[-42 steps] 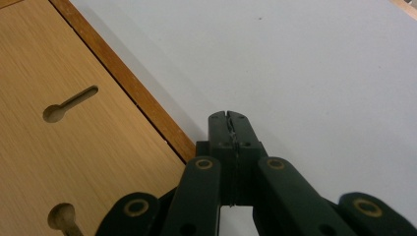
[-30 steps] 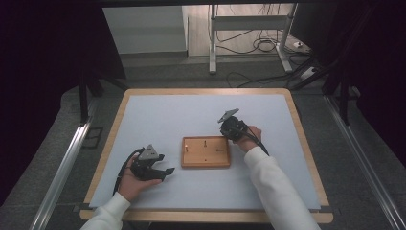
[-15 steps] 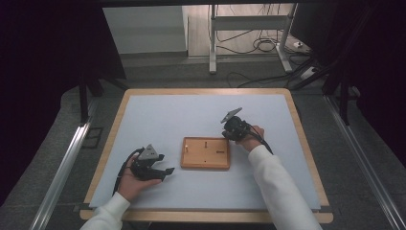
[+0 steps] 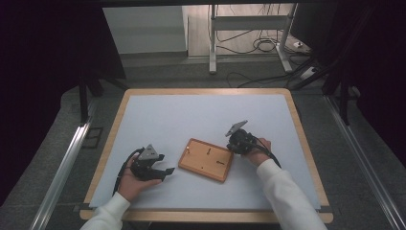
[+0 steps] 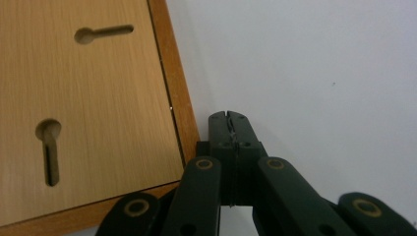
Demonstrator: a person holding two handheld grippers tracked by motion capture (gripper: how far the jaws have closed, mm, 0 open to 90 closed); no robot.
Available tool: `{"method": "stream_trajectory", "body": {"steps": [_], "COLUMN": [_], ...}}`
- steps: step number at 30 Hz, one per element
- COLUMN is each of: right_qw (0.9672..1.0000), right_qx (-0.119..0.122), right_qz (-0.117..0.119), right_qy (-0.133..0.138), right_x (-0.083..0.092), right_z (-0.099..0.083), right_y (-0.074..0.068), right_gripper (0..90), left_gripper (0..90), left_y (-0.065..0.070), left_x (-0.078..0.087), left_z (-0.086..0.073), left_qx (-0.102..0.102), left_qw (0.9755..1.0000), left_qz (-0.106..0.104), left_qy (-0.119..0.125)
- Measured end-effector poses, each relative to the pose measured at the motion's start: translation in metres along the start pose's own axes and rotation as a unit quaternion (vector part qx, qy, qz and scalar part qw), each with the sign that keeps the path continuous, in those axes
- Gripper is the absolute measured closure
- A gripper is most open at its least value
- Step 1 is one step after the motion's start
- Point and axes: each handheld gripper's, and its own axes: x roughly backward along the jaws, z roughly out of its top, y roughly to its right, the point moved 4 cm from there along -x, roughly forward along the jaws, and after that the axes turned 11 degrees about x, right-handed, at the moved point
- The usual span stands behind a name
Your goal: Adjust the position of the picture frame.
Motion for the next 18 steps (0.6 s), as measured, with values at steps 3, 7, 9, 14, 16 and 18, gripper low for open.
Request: {"method": "stream_trajectory", "body": {"steps": [3,7,9,14,16,18], "right_qw": [1.0000,0.9999,0.9998,0.9995,0.9994,0.9993], "right_qx": [0.000,0.005,0.000,-0.011,-0.010,-0.009], "right_qz": [0.004,0.006,0.007,0.010,0.010,0.013], "right_qy": [0.008,0.012,0.016,0.027,0.030,0.034], "right_x": [0.006,0.014,0.018,0.025,0.028,0.031], "right_z": [-0.006,-0.014,-0.017,-0.025,-0.027,-0.029], "right_y": [-0.010,-0.025,-0.031,-0.047,-0.054,-0.061], "right_gripper": [90.0,90.0,90.0,90.0,90.0,90.0], "left_gripper": [29.7,29.7,29.7,29.7,29.7,29.6], "left_y": [0.000,-0.001,-0.001,0.000,0.000,0.000], "left_x": [0.000,0.000,0.000,-0.001,-0.001,-0.001], "left_z": [0.000,0.000,0.000,0.000,0.000,0.000], "left_qx": [0.000,0.003,0.003,0.001,0.002,0.002], "left_qw": [1.0000,1.0000,1.0000,1.0000,1.0000,1.0000], "left_qz": [0.001,0.001,0.001,0.001,0.002,0.002], "left_qy": [0.001,0.001,0.001,-0.001,-0.001,-0.001]}}
